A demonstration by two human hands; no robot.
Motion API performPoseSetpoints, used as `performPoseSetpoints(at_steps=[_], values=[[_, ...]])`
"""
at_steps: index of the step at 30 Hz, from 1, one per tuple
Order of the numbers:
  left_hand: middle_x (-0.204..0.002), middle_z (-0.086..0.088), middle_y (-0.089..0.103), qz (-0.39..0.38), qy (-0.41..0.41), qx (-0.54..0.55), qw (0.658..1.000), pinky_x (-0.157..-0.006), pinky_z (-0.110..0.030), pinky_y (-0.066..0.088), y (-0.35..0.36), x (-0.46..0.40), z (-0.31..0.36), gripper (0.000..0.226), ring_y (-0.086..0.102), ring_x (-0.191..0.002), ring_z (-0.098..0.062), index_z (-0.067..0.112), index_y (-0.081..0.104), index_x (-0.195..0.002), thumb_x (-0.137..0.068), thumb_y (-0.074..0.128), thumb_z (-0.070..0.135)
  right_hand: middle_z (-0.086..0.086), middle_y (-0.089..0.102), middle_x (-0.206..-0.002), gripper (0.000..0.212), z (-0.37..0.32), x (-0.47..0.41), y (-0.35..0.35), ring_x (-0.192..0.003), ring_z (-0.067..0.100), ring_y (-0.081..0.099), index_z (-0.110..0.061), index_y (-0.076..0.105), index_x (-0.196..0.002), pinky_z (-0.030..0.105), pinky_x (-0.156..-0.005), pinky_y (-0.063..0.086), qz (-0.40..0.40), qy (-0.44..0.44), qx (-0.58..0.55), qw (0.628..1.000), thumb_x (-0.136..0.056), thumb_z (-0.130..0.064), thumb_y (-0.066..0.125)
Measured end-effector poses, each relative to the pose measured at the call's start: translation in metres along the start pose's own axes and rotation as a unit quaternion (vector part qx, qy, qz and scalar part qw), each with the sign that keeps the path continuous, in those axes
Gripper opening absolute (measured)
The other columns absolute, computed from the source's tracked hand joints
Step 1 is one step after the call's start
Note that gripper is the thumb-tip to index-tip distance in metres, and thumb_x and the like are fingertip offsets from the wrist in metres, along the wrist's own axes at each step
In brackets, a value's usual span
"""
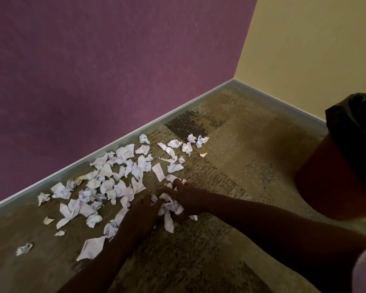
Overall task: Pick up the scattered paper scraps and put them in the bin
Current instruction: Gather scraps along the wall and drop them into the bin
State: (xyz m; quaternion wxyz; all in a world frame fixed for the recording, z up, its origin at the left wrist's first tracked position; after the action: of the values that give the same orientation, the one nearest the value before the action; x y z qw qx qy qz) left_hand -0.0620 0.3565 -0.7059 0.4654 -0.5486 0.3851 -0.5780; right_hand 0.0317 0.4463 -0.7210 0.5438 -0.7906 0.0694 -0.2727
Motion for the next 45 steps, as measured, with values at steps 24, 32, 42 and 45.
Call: performPoseSetpoints(at_steps=[24, 32, 42, 45], values=[[-0.12, -0.016, 0.063, 0.236, -0.074, 0.343, 0.906, -0.083, -0.03, 0.041, -0.11, -0.007, -0.019, 0.038, 0.059, -0.107, -0.03, 0.011, 0.05, -0.132, -0.096, 0.056, 0.024, 0.004, 0.068, -0.103, 0.017, 0.022, 0.042, -0.135, -0.091, 0.011, 0.057, -0.012, 0.07, -0.095, 0.021, -0.079, 0.043, 0.196, 0.084, -0.257, 0.942, -0.079, -0.015, 0.074], [-0.136, -0.012, 0.053, 0.284, -0.121, 0.476, 0.824, -0.098, -0.035, 0.04, -0.186, -0.024, 0.011, 0.047, 0.051, -0.122, -0.03, 0.005, 0.044, -0.138, -0.097, 0.056, 0.024, 0.003, 0.07, -0.095, 0.013, 0.038, 0.092, -0.21, -0.075, 0.008, 0.06, -0.009, 0.07, -0.095, 0.018, -0.062, 0.045, 0.28, 0.089, -0.309, 0.904, -0.083, -0.014, 0.073], [-0.111, -0.002, 0.061, 0.308, -0.072, 0.601, 0.734, -0.086, -0.032, 0.048, -0.263, -0.058, 0.089, 0.032, 0.058, -0.097, -0.021, 0.013, 0.053, -0.124, -0.095, 0.059, 0.025, 0.001, 0.066, -0.072, 0.008, 0.079, 0.176, -0.293, -0.057, 0.009, 0.06, -0.01, 0.069, -0.09, 0.02, -0.05, 0.047, 0.371, 0.12, -0.387, 0.836, -0.083, -0.012, 0.072], [-0.116, -0.003, 0.063, 0.306, -0.051, 0.641, 0.702, -0.092, -0.04, 0.052, -0.287, -0.069, 0.117, 0.035, 0.061, -0.101, -0.023, 0.015, 0.053, -0.125, -0.093, 0.061, 0.027, 0.002, 0.066, -0.071, 0.009, 0.1, 0.207, -0.31, -0.058, 0.013, 0.062, -0.007, 0.068, -0.09, 0.024, -0.05, 0.05, 0.399, 0.154, -0.395, 0.813, -0.082, -0.011, 0.071]])
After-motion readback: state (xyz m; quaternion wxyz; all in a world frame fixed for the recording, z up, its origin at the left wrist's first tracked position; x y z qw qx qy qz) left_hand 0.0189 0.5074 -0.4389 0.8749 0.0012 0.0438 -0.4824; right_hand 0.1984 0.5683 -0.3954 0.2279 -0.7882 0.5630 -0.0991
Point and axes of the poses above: each hand's wrist, its own x-axis away from the middle knuckle, its own y-axis out of the palm, z = x × y, the point moved 8 cm from there along -x, towards the middle knuckle
